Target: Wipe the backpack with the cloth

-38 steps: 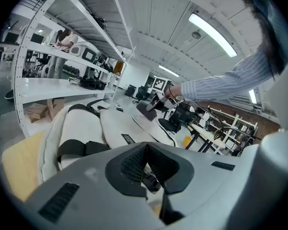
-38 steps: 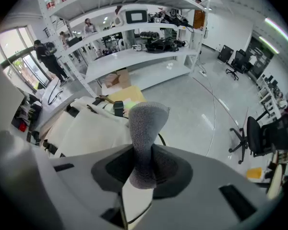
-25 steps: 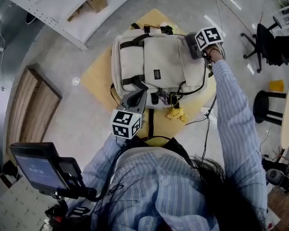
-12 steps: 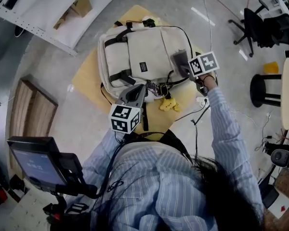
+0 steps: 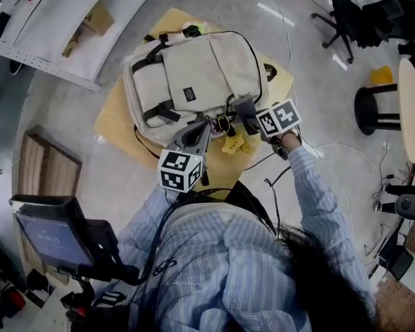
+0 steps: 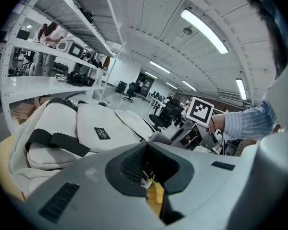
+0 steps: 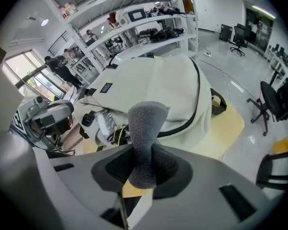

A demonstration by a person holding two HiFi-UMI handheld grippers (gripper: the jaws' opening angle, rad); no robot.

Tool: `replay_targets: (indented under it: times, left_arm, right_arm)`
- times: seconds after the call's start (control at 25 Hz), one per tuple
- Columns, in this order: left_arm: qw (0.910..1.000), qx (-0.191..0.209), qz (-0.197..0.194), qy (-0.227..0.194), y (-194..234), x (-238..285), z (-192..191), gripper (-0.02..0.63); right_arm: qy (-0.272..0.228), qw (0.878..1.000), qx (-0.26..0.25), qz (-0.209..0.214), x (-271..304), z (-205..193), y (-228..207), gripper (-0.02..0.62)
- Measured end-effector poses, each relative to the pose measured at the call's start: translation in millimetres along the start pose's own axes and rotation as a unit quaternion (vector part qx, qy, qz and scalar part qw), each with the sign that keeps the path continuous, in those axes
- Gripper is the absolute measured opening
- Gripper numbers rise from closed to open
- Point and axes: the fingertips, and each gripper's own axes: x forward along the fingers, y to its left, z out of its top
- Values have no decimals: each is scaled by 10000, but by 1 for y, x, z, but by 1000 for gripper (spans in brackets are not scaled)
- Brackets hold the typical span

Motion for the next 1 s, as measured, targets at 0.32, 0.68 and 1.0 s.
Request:
replay_targets:
  times: [0.32, 0.68, 1.0]
  left_arm:
    - [9999, -51, 95, 46, 7, -4, -4, 5]
    - [9996, -71, 275, 43, 24, -12, -2, 5]
    - [9975, -300, 637, -100, 48, -15, 7, 5]
  right_arm:
    - [-519, 9948, -624, -616, -51, 89, -60, 94]
    - [-1030, 9840, -969, -1084, -52, 210, -138, 94]
    - [-604, 9647, -2004, -1595, -22, 251, -164, 94]
